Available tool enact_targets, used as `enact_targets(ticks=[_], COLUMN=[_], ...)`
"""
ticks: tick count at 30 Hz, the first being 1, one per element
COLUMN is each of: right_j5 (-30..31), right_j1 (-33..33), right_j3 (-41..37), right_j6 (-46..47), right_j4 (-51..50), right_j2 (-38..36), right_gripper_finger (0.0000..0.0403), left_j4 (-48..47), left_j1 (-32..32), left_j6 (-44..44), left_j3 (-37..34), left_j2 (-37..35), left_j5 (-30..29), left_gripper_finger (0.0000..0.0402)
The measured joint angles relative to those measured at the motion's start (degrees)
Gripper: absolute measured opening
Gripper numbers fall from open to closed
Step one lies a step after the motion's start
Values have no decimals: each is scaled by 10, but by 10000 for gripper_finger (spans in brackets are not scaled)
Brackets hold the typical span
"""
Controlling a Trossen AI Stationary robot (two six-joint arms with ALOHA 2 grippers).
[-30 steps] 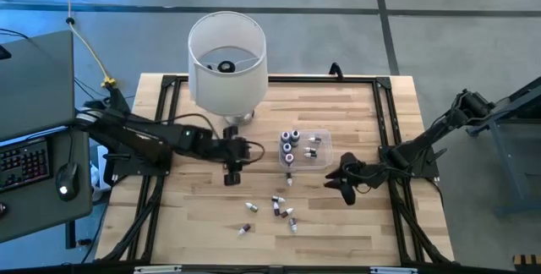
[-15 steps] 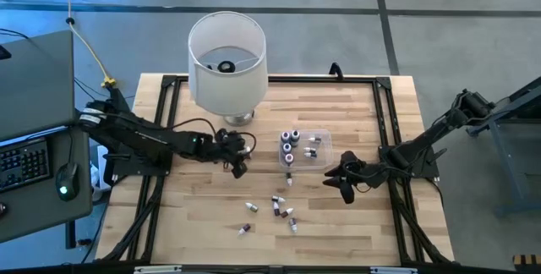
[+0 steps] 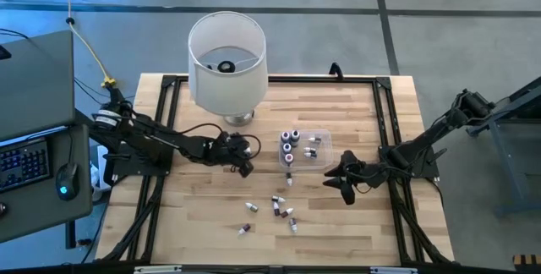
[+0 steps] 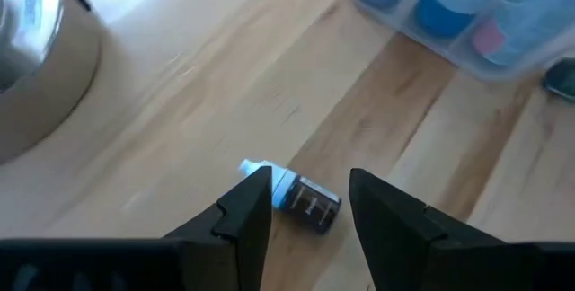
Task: Pick & Place food coloring
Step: Put the small brown food coloring bottle into the transparent bin
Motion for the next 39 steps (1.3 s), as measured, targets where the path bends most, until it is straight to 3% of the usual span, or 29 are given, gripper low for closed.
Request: enact_targets(ticks=[14, 22, 35, 39], right_j5=[0, 0, 1, 0], right_j1=[0, 0, 0, 0], right_j3=[0, 0, 0, 0], right_j6=[0, -5, -9, -9], right_j4=[2, 2, 2, 2], right_j2=[0, 0, 0, 0], right_gripper_finger=[176, 176, 176, 176], left_j4=[0, 8, 19, 21], left_j1=[0, 0, 18, 18], left_j6=[-64, -83, -47, -42], left_j3=[0, 1, 2, 2], left_j2=[3, 49, 82, 83], left_j5=[-23, -23, -2, -1], left_gripper_finger=[149, 149, 148, 131])
